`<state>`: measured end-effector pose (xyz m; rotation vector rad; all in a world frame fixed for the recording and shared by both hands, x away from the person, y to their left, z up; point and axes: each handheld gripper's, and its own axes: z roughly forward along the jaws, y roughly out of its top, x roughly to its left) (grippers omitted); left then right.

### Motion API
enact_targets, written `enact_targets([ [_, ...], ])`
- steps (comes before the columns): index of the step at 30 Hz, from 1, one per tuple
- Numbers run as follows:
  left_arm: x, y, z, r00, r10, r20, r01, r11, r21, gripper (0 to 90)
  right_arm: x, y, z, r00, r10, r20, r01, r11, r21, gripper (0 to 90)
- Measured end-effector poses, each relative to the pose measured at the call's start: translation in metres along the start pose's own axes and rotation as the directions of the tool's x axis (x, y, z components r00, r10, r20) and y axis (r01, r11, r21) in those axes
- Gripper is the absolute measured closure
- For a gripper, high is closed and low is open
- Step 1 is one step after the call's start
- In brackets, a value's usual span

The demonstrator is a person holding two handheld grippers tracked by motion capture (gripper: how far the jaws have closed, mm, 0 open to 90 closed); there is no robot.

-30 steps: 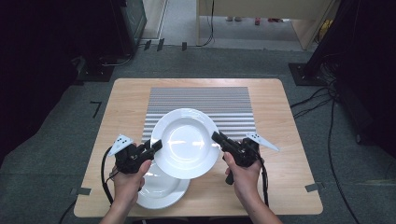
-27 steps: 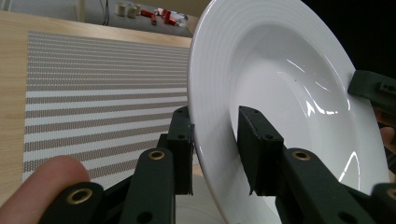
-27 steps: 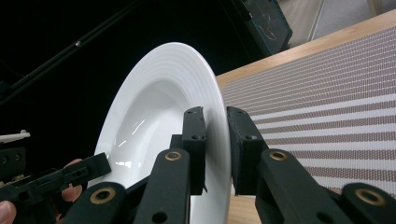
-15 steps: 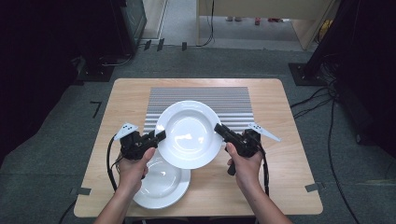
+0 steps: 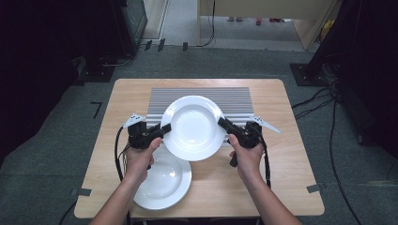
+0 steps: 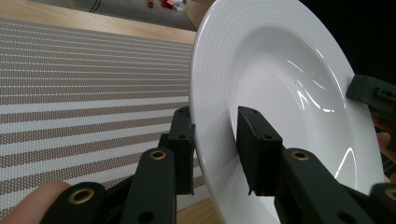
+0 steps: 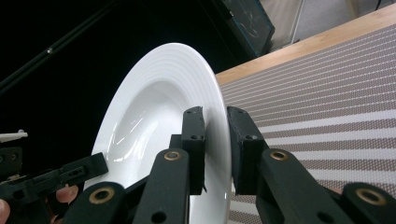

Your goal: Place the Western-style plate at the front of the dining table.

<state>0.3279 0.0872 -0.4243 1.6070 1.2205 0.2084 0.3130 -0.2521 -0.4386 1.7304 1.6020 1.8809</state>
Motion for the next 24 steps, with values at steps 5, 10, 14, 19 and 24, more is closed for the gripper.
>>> enact_targets([
  [5,0.003,0.005,0.011,0.9999,-0.010,0.005,0.010,0.9999,0.010,68.5,-0.005,0.007,0.005,0.9999,0.000,0.013,0.000,1.0000,-0.001,79.5],
  [10,0.007,0.009,0.021,0.9999,-0.016,0.003,0.016,0.9998,0.013,68.8,-0.012,0.012,0.012,0.9997,0.016,0.018,-0.017,0.9998,0.009,79.6],
  [14,0.009,0.014,0.029,0.9998,-0.018,-0.008,0.018,0.9997,0.019,68.8,-0.018,0.015,0.018,0.9993,0.028,0.027,-0.028,0.9996,0.006,79.3],
  [19,0.013,0.019,0.041,0.9995,-0.027,-0.016,0.028,0.9992,0.030,68.7,-0.025,0.019,0.027,0.9984,0.031,0.048,-0.032,0.9995,0.007,78.9],
  [24,0.018,0.024,0.055,0.9989,-0.034,-0.031,0.036,0.9981,0.051,68.4,-0.032,0.023,0.036,0.9972,0.036,0.066,-0.036,0.9993,0.003,78.9],
])
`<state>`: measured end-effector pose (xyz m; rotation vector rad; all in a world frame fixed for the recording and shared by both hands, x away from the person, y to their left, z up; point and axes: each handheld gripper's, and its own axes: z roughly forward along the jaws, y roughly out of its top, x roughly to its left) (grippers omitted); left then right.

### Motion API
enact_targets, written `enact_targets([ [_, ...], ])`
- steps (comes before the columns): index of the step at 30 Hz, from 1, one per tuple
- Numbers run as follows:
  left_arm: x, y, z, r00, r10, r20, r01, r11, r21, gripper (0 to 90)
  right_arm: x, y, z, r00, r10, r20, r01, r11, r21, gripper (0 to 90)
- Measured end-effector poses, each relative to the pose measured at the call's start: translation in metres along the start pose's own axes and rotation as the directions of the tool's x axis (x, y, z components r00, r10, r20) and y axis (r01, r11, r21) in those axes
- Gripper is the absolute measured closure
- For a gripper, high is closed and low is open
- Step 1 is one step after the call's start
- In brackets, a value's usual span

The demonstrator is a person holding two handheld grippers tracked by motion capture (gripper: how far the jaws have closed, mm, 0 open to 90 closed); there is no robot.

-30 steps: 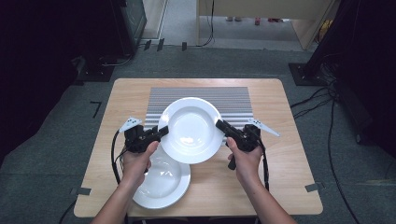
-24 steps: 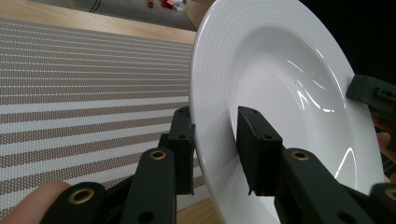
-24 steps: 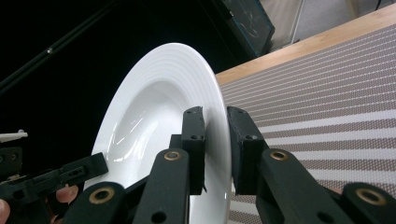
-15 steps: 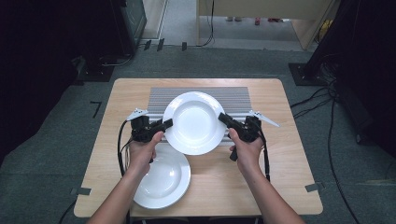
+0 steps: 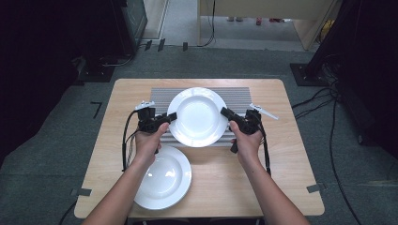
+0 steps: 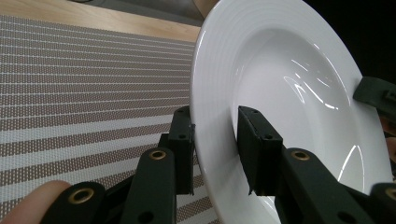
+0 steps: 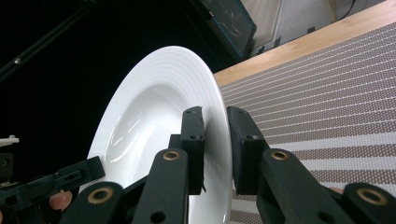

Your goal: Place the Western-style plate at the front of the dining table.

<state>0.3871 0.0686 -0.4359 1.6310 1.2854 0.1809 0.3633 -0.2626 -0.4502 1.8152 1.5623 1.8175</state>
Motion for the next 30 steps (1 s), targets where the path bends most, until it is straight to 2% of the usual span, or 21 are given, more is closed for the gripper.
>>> enact_targets([
  [5,0.004,0.004,0.014,0.9998,-0.015,-0.010,0.016,0.9995,0.029,68.2,-0.008,0.003,0.009,0.9996,0.012,0.027,-0.012,0.9999,0.004,78.5],
  [10,0.007,0.009,0.028,0.9996,-0.014,-0.026,0.016,0.9978,0.064,67.8,-0.017,0.004,0.019,0.9980,0.031,0.056,-0.032,0.9994,0.011,78.1],
  [17,0.014,0.016,0.042,0.9985,-0.016,-0.051,0.021,0.9955,0.093,67.2,-0.024,0.005,0.031,0.9968,0.028,0.075,-0.029,0.9995,0.010,77.9],
  [20,0.017,0.017,0.048,0.9983,-0.008,-0.058,0.014,0.9951,0.098,67.1,-0.026,0.005,0.037,0.9956,0.007,0.094,-0.008,0.9999,0.010,77.1],
  [25,0.020,0.018,0.058,0.9965,0.016,-0.082,-0.005,0.9911,0.133,65.6,-0.031,0.004,0.044,0.9939,0.010,0.110,-0.012,0.9997,0.021,77.0],
  [30,0.024,0.017,0.067,0.9964,0.003,-0.085,0.010,0.9877,0.156,65.5,-0.040,0.003,0.052,0.9915,0.043,0.123,-0.046,0.9987,0.023,77.1],
])
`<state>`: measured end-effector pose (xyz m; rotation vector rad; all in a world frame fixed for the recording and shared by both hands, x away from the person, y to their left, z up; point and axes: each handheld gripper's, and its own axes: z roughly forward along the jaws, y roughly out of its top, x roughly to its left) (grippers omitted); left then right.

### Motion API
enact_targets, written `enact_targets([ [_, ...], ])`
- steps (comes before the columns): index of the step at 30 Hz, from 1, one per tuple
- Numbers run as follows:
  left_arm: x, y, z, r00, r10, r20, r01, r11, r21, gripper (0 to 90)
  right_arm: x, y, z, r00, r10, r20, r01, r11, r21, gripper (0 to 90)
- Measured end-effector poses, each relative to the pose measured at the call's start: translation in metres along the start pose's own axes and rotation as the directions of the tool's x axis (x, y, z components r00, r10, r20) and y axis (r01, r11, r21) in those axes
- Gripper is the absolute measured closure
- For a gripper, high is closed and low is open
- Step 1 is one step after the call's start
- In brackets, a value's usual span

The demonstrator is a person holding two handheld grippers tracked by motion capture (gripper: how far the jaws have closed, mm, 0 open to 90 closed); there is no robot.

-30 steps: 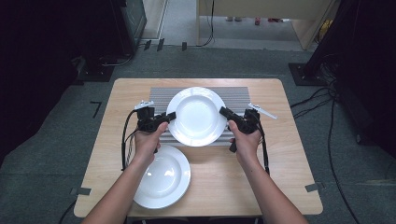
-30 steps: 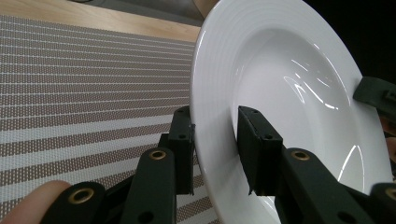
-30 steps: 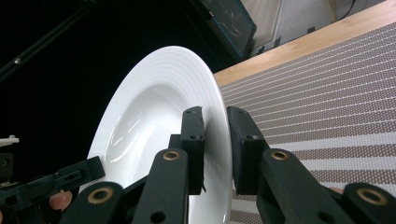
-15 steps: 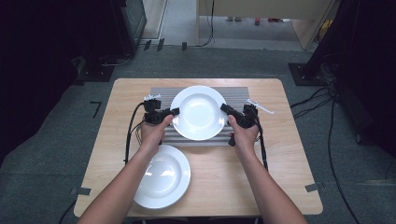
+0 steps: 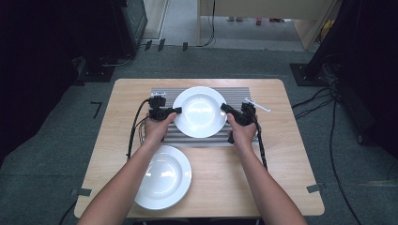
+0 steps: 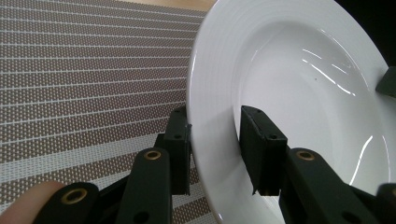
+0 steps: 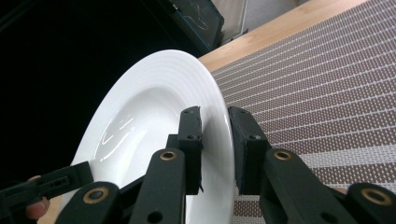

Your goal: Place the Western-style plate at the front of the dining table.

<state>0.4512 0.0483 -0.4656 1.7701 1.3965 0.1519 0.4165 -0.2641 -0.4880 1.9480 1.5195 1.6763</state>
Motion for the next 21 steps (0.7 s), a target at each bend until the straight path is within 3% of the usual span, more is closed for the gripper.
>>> enact_targets([
  [8,0.003,0.005,0.013,0.9991,-0.039,-0.017,0.039,0.9989,0.027,66.7,-0.012,-0.003,0.010,0.9988,0.047,0.013,-0.047,0.9988,0.015,77.0],
  [14,0.010,0.006,0.019,0.9968,-0.078,-0.016,0.079,0.9957,0.048,66.2,-0.011,0.002,0.018,0.9996,0.007,0.028,-0.008,0.9995,0.029,77.0],
  [18,0.012,0.005,0.024,0.9962,-0.083,-0.024,0.085,0.9933,0.078,66.1,-0.014,0.001,0.024,0.9987,0.025,0.045,-0.027,0.9988,0.041,76.7],
  [21,0.014,0.003,0.029,0.9954,-0.090,-0.031,0.093,0.9907,0.099,65.2,-0.016,0.000,0.029,0.9975,0.013,0.069,-0.017,0.9986,0.050,76.4],
])
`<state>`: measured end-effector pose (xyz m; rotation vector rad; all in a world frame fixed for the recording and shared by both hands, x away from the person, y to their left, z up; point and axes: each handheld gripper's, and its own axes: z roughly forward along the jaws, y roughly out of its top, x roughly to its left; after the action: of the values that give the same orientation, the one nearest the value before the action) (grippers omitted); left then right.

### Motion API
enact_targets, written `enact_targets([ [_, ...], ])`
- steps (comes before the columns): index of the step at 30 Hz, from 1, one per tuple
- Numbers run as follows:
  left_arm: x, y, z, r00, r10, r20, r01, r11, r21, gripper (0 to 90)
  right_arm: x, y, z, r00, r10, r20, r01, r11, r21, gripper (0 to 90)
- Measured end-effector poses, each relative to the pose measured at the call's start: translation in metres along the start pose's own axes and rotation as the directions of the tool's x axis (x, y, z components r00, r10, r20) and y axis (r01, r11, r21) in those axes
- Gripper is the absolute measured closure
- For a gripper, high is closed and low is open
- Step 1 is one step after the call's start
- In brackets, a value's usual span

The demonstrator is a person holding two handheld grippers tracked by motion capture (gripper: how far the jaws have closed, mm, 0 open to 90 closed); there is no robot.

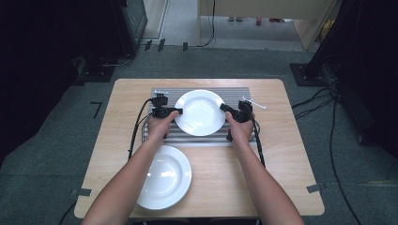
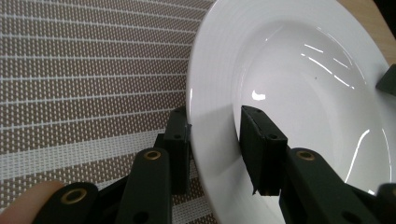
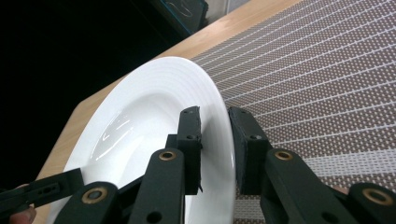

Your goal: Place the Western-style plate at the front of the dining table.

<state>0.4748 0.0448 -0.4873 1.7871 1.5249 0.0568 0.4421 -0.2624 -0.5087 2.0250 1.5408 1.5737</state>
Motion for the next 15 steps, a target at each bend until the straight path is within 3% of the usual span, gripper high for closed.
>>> enact_targets([
  [7,0.004,0.001,0.003,0.9995,-0.032,0.000,0.032,0.9995,0.001,65.4,0.002,0.003,0.007,0.9998,-0.013,0.016,0.013,0.9999,0.010,76.2],
  [15,0.004,0.003,0.004,0.9995,-0.029,-0.011,0.029,0.9995,0.009,65.6,0.000,0.000,0.016,0.9986,-0.001,0.053,0.000,0.9999,0.013,75.0],
])
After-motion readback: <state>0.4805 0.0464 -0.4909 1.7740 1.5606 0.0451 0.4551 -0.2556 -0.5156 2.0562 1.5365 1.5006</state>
